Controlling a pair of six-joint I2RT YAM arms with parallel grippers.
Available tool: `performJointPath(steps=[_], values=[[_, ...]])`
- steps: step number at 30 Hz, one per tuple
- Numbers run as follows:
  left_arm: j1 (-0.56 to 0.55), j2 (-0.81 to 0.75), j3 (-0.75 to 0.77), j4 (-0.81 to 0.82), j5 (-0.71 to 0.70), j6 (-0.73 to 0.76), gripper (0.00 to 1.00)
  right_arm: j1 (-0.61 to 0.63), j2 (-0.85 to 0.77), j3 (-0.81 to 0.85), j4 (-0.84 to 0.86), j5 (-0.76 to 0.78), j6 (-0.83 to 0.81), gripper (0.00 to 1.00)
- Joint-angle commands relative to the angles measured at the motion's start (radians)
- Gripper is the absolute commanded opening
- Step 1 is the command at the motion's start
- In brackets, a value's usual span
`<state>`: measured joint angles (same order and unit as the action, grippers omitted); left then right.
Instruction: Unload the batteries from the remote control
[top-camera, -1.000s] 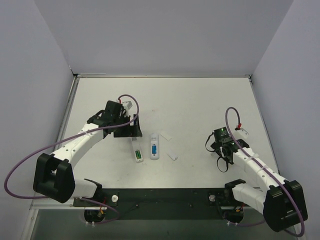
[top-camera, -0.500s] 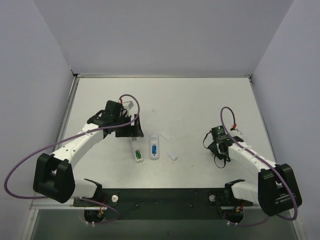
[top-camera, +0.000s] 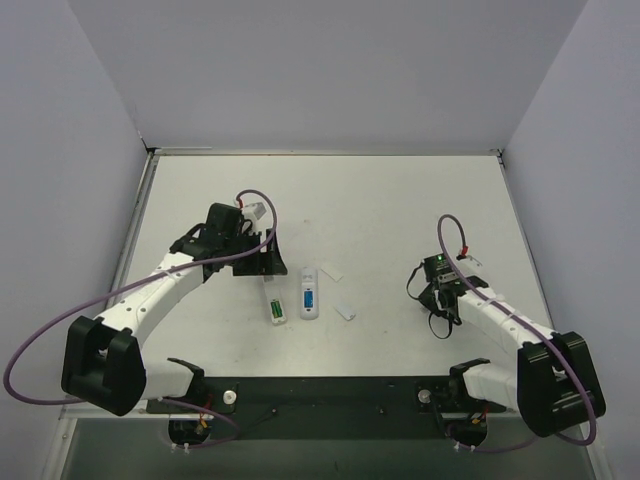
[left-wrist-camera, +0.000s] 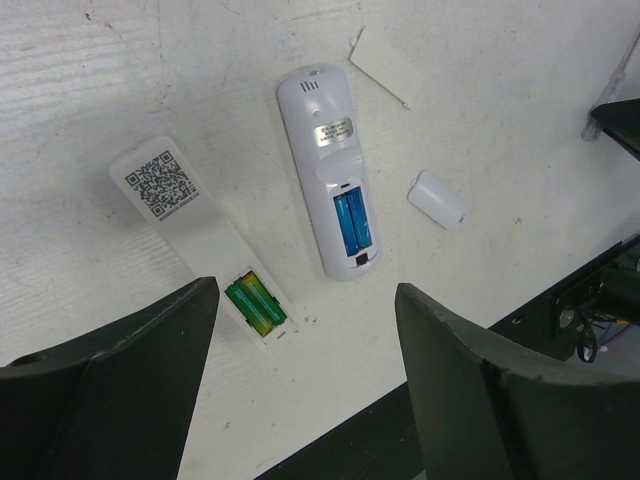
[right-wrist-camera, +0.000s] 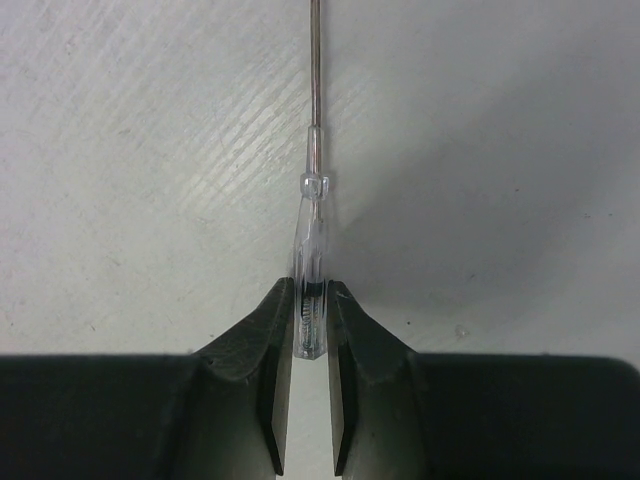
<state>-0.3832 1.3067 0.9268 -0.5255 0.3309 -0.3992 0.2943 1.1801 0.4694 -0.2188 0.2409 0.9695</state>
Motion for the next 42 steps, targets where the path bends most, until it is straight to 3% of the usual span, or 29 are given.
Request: performJointPath(steps=[1, 9, 15, 22, 27, 37, 42], values=[[0.004, -0.049, -0.002, 0.051, 0.052, -0.035, 0.81, 0.006, -0.066, -0.002, 0.013, -0.072, -0.13, 0.0], [-0.009, -0.046, 0.018, 0.127, 0.163, -0.145, 0.75, 0.052, -0.174, 0.078, 0.055, -0.374, -0.498, 0.0], [-0.049, 0.008, 0.046, 0.223, 0.282, -0.211, 0.72, 0.147, -0.189, 0.143, 0.148, -0.691, -0.614, 0.0], [-0.088, 0.065, 0.047, 0.393, 0.381, -0.363, 0.67, 0.298, -0.166, 0.181, 0.262, -0.77, -0.604, 0.0], [-0.105, 0.101, 0.067, 0.383, 0.367, -0.372, 0.65, 0.37, -0.11, 0.224, 0.239, -0.735, -0.603, 0.0], [-0.117, 0.129, 0.046, 0.469, 0.367, -0.395, 0.65, 0.401, -0.1, 0.201, 0.364, -0.824, -0.509, 0.0], [-0.115, 0.135, 0.032, 0.509, 0.381, -0.434, 0.59, 0.404, -0.093, 0.198, 0.383, -0.845, -0.494, 0.0]])
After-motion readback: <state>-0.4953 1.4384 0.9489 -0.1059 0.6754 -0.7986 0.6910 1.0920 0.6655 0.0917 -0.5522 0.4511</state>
